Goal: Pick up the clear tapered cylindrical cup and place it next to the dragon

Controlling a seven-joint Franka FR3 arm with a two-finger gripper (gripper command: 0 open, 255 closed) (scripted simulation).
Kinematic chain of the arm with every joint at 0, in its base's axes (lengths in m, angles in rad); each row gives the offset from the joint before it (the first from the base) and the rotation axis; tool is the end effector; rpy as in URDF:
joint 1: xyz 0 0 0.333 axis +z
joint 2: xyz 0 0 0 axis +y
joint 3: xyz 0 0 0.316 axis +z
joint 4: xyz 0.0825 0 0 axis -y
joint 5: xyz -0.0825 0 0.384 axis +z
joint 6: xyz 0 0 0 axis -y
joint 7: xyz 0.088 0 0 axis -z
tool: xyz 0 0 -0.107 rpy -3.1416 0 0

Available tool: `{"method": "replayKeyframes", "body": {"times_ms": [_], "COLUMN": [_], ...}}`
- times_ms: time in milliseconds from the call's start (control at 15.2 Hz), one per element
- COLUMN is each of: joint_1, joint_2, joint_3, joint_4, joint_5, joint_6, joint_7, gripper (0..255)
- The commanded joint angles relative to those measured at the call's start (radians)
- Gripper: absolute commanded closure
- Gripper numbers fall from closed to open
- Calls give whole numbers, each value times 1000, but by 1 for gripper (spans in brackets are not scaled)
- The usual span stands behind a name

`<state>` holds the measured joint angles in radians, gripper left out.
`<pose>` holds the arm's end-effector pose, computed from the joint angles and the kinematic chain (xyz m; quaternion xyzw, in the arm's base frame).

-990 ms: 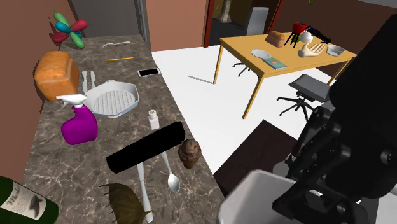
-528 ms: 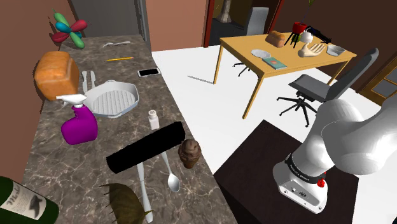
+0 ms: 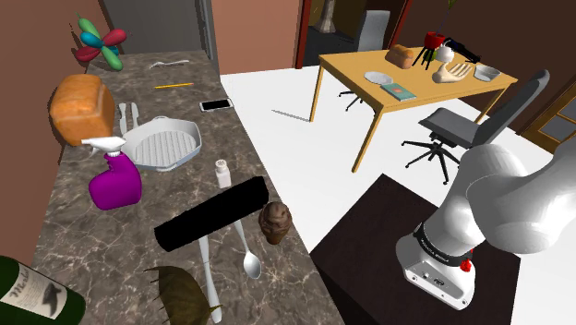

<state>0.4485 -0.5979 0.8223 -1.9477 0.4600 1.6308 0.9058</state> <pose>-0.0058 0.4574 0.6244 -0.9876 -0.1459 -0.0129 0.0571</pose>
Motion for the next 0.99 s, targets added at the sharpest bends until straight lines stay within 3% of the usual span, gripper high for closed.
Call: {"method": "replayKeyframes", "body": {"times_ms": [0,924], "joint_1": [5,27], "joint_2": [-8,-38], "joint_3": [6,58], "joint_4": [-30,-223], "joint_5": [8,59], "joint_6": [24,194], "joint_7": [-3,-33], "gripper": [255,255]}}
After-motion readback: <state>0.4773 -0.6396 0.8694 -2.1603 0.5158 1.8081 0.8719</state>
